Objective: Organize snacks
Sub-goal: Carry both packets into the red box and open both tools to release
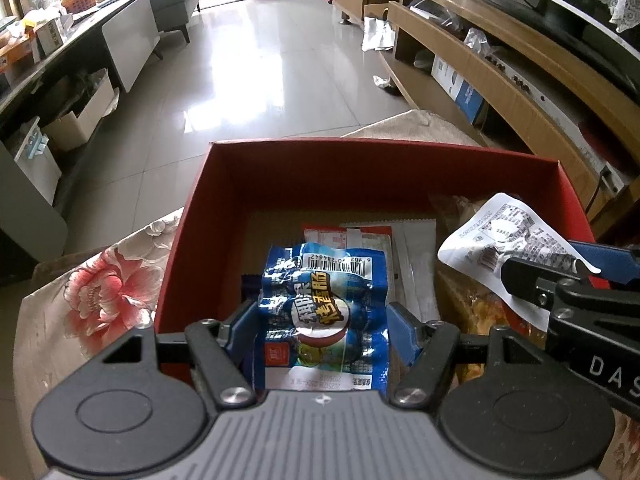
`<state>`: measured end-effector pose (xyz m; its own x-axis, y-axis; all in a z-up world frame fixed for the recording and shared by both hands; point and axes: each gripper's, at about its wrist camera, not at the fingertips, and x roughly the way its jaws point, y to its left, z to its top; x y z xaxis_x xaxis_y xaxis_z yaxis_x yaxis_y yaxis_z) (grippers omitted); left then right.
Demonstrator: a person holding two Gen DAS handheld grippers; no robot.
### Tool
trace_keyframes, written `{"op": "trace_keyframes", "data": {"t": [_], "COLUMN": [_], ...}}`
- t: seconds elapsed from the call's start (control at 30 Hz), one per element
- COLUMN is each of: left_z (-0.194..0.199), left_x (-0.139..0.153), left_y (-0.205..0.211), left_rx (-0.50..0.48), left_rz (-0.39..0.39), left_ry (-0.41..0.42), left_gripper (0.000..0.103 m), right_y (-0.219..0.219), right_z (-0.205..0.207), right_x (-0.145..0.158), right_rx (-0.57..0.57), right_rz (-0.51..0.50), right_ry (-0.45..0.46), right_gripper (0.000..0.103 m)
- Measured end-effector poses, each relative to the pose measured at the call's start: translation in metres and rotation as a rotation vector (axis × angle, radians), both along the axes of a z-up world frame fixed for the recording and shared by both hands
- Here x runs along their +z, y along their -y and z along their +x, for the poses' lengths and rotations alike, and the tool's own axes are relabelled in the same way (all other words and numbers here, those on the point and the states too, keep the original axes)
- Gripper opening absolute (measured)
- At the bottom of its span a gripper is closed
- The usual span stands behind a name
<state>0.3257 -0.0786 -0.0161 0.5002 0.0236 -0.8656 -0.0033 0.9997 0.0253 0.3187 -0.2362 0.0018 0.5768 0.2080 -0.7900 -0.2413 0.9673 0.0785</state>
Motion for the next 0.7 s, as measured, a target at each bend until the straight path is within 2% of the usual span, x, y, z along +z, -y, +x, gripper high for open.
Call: {"op": "trace_keyframes", "data": {"t": [0.27, 0.37, 0.7], "left_z": [-0.001, -0.006, -0.018], "left_x": [0.001, 0.004, 0.014], "left_y": [-0.002, -0.003, -0.006], "left_rx": [0.004, 0.0, 0.001], "left_rz": [-0.012, -0.003, 0.003], "left_ry": [-0.022, -0.02, -0.01], "left_gripper": [0.075, 0.08, 0.083], "right_y": [0.001, 0.001, 0.003], "right_z": [-0.001, -0.004, -0.016], "right_x": [0.0, 0.003, 0.013], "right_rx": [-0.009, -0.014, -0.025], "right_rz": [-0.007, -0.014, -0.006], "right_ry": [0.003, 0.004, 0.019], "right_gripper": [0.062, 0.065, 0.07]}}
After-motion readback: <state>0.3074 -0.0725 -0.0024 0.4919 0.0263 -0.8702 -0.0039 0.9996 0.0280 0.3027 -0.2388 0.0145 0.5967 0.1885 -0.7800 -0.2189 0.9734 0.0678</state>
